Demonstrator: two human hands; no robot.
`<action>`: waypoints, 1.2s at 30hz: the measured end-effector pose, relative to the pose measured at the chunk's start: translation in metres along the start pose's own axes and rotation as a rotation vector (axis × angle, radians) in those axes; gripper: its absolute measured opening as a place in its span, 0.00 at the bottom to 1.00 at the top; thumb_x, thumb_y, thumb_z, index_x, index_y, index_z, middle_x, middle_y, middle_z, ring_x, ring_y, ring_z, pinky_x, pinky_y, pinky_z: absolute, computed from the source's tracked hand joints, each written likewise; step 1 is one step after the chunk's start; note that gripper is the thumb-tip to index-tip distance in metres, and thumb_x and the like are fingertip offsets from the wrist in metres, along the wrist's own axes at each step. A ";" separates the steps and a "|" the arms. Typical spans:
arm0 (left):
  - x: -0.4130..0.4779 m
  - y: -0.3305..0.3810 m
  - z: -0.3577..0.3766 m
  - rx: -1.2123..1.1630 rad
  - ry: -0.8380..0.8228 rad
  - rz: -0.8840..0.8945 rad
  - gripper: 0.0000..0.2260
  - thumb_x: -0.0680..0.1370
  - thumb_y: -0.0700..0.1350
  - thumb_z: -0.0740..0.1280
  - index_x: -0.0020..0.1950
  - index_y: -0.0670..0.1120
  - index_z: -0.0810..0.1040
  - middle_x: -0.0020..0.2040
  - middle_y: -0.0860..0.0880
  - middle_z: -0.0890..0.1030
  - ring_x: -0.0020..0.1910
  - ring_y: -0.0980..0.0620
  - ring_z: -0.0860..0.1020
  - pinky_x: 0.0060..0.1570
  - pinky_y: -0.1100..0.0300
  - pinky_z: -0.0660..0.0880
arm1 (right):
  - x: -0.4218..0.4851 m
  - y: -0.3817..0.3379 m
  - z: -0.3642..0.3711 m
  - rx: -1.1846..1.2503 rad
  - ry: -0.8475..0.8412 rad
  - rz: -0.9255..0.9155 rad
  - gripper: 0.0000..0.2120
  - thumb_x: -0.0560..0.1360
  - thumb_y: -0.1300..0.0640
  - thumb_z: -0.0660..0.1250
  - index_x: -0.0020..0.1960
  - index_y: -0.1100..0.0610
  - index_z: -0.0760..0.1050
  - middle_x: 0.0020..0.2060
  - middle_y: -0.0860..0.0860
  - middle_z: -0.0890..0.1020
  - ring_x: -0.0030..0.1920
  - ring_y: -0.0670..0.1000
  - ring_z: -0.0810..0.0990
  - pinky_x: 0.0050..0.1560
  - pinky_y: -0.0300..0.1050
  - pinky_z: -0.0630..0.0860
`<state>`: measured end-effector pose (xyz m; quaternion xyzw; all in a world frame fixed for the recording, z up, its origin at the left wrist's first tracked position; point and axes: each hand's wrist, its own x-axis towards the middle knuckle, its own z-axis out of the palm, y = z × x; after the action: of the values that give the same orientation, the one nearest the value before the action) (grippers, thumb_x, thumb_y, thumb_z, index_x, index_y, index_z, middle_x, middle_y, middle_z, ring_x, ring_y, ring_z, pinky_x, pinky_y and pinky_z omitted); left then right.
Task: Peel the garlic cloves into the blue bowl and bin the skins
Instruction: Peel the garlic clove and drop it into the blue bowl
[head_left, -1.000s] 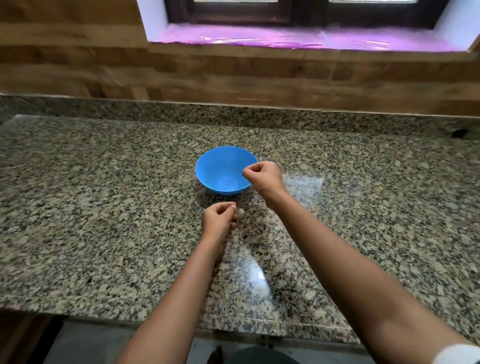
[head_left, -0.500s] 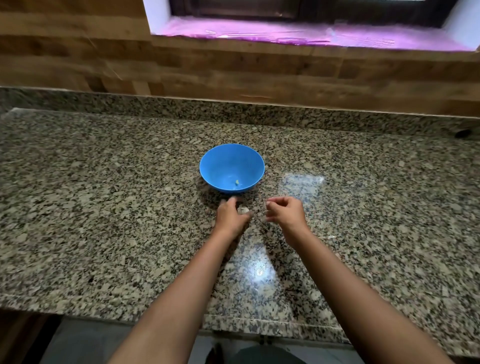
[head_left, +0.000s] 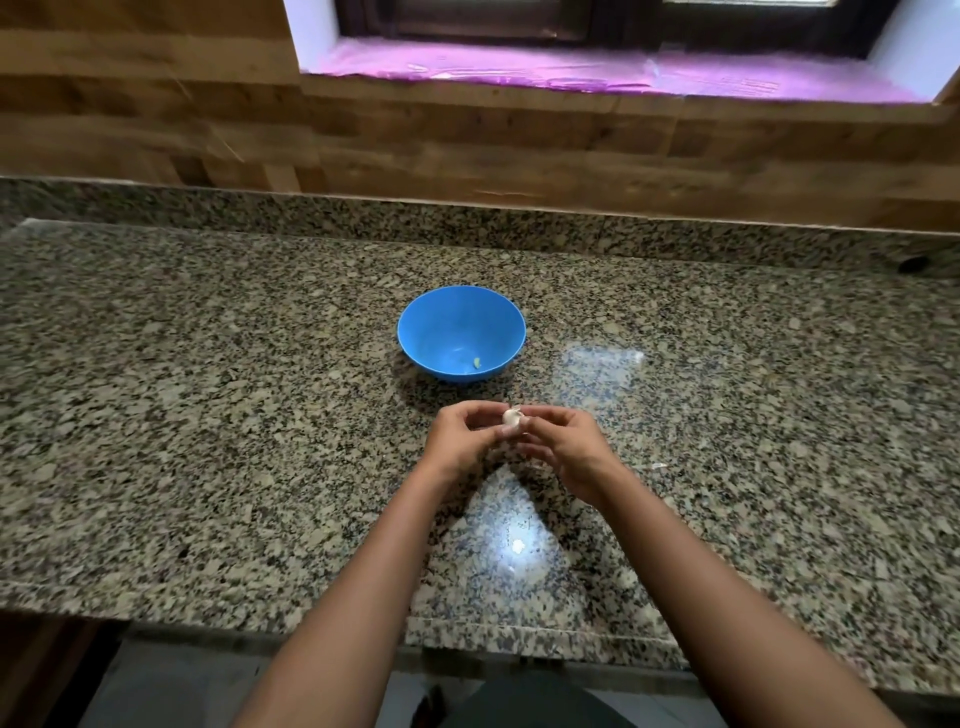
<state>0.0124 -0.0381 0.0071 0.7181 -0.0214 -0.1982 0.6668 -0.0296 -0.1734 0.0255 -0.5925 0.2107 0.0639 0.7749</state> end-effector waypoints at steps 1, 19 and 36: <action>-0.001 0.000 -0.002 -0.017 0.000 0.000 0.14 0.71 0.34 0.72 0.56 0.36 0.79 0.51 0.40 0.82 0.49 0.47 0.81 0.54 0.54 0.78 | -0.001 0.000 -0.001 0.016 -0.009 -0.002 0.04 0.75 0.68 0.64 0.45 0.63 0.76 0.41 0.57 0.82 0.39 0.51 0.81 0.41 0.39 0.78; -0.018 0.006 -0.001 -0.495 -0.111 -0.114 0.07 0.72 0.31 0.68 0.48 0.39 0.78 0.44 0.43 0.82 0.42 0.51 0.82 0.42 0.62 0.80 | -0.019 0.000 -0.003 -0.201 0.027 -0.180 0.06 0.71 0.64 0.71 0.47 0.63 0.78 0.45 0.59 0.82 0.42 0.54 0.83 0.45 0.44 0.81; -0.015 0.006 0.000 -0.481 -0.074 -0.022 0.06 0.71 0.30 0.69 0.46 0.36 0.78 0.39 0.44 0.83 0.39 0.51 0.83 0.43 0.61 0.80 | -0.015 0.006 0.012 -0.802 0.228 -0.510 0.08 0.73 0.55 0.70 0.46 0.59 0.77 0.43 0.56 0.80 0.43 0.53 0.80 0.44 0.49 0.80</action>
<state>-0.0003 -0.0345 0.0168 0.5311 0.0099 -0.2313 0.8151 -0.0422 -0.1577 0.0291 -0.8803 0.1010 -0.1173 0.4485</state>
